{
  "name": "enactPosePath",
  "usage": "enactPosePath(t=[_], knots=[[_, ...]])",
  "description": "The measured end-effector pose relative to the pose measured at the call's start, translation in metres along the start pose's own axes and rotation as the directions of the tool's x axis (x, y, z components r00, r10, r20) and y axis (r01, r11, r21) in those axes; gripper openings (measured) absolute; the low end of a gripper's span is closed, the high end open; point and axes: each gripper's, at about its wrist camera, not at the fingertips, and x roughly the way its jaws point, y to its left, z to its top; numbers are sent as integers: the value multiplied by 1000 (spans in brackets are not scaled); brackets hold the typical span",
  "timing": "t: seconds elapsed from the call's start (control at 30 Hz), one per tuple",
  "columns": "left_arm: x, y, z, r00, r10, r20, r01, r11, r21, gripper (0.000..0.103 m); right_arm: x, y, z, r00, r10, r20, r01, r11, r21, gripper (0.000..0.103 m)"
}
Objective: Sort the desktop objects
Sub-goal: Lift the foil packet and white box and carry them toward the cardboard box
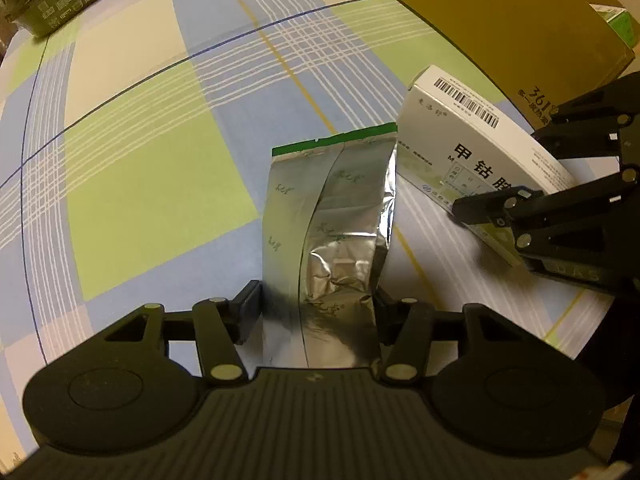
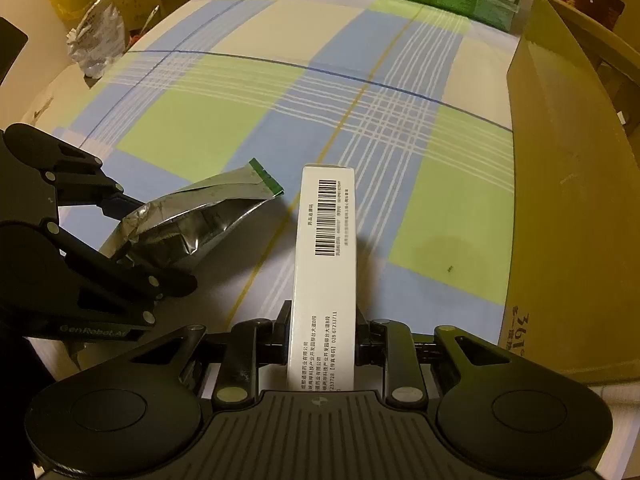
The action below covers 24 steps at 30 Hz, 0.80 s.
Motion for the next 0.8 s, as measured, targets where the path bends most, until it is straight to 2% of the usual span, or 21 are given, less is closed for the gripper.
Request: enactPosePath(t=[0.4,0.8], knots=[[-7,2,-4,1000,-12,11,12,1000,11,37,-7,-4,-9,999,19,33,-20,999,38,22],[-16,-9,-6,1000,7,13,-8,999,34,35,-28,-3,-17,996,23,85,-28,998,61,22]])
